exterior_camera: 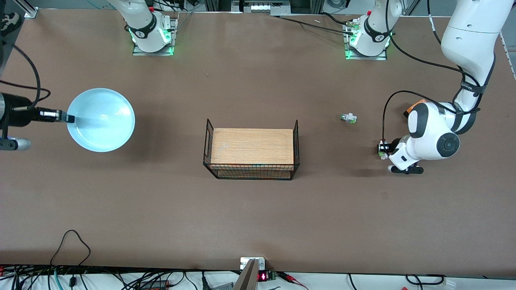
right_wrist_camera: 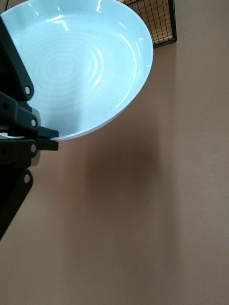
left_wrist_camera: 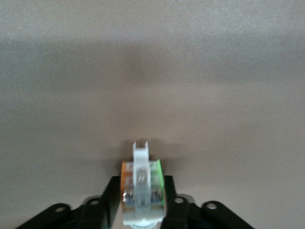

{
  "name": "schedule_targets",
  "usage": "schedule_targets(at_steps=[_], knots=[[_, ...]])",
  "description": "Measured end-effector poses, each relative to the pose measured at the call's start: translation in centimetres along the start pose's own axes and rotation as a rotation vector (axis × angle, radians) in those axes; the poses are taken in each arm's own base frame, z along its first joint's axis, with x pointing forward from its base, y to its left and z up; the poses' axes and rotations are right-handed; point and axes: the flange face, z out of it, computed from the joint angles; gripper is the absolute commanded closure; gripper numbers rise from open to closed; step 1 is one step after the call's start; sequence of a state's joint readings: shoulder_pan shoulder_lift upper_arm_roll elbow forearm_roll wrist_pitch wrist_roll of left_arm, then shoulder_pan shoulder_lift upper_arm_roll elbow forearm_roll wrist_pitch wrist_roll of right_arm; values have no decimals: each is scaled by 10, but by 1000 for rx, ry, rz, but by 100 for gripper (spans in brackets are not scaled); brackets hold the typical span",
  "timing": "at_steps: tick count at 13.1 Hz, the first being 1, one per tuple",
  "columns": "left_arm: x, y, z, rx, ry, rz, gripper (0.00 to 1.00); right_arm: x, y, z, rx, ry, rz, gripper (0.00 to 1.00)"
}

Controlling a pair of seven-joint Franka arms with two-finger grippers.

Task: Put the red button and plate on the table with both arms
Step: 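Lift the plate with the right gripper while the left gripper places the button, then set the plate down with the right gripper while the left gripper retracts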

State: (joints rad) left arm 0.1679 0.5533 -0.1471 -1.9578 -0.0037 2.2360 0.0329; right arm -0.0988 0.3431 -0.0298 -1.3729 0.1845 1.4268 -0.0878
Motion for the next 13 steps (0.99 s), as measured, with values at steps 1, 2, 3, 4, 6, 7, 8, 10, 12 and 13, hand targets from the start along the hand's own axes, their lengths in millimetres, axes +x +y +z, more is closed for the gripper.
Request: schedule_targets(at_steps=[1,2,3,4,6,7,8,10,12,13], knots=[[2,0,-6,0,0,1,0,9,9,8,2,8,-22,100],[3,1,-15,1,-5,1,0,18,18,18,5,14,-34,100],[5,1,-28,2,-7,1,0,28,27,29,12,19,-40,100],[7,1,-44,4,-8,2,0,40,36,42,22,22,-42,100],[10,2,-80,7,-7,3,0,63,49,74,49,36,-58,100],[11,3,-100,9,-8,3,0,75,56,92,75,40,-65,100],[13,3,-119,9,-7,3,0,85,64,110,101,41,-73,100],[18,3,-163,11,14,2,0,104,79,144,124,62,-100,100],[21,2,-211,13,66,0,0,119,90,169,117,85,-121,100],[21,0,-234,16,104,-3,0,124,93,179,115,98,-137,100]])
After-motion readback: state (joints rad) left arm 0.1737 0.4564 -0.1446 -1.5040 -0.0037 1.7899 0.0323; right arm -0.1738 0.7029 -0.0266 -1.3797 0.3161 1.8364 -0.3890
